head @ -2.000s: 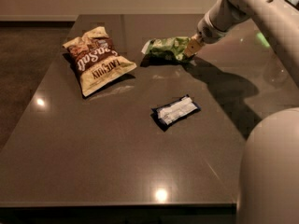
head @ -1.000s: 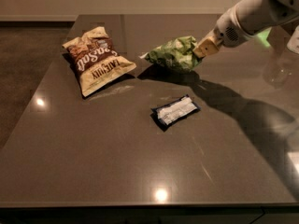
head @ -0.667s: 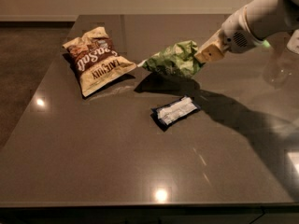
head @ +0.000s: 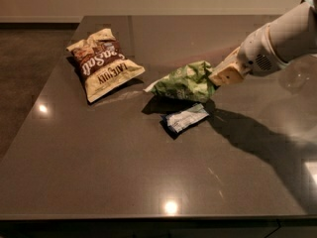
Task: Move green jalapeno chip bag near rxbar blueberry
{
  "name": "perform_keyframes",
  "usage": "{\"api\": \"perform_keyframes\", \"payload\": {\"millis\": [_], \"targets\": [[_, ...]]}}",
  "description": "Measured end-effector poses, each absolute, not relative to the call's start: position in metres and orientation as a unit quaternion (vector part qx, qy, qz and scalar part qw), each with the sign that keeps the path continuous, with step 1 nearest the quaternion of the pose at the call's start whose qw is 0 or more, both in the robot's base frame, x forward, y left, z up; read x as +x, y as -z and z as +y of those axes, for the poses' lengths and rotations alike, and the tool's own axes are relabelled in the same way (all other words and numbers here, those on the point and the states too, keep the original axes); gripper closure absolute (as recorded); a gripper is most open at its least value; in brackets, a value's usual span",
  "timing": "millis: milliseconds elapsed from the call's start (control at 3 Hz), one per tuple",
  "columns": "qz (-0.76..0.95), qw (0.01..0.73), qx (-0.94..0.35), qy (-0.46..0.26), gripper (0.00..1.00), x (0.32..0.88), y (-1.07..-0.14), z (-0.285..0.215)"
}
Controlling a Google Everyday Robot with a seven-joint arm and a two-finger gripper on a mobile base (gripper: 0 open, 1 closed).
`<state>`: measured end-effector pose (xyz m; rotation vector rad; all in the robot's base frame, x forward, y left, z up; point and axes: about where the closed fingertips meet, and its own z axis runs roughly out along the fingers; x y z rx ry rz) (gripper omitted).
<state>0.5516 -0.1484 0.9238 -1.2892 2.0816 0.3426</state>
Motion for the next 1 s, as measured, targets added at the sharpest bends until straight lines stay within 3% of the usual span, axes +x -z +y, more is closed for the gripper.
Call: {"api": "perform_keyframes", "payload": {"millis": [667, 1000], "targets": [[0.799, 0.325, -0.487, -0.134, 0.05, 0.5457, -0.9170, -0.1528], [0.799, 0.325, -0.488, -0.134, 0.00, 0.5454, -0.9173, -0.1518]]}}
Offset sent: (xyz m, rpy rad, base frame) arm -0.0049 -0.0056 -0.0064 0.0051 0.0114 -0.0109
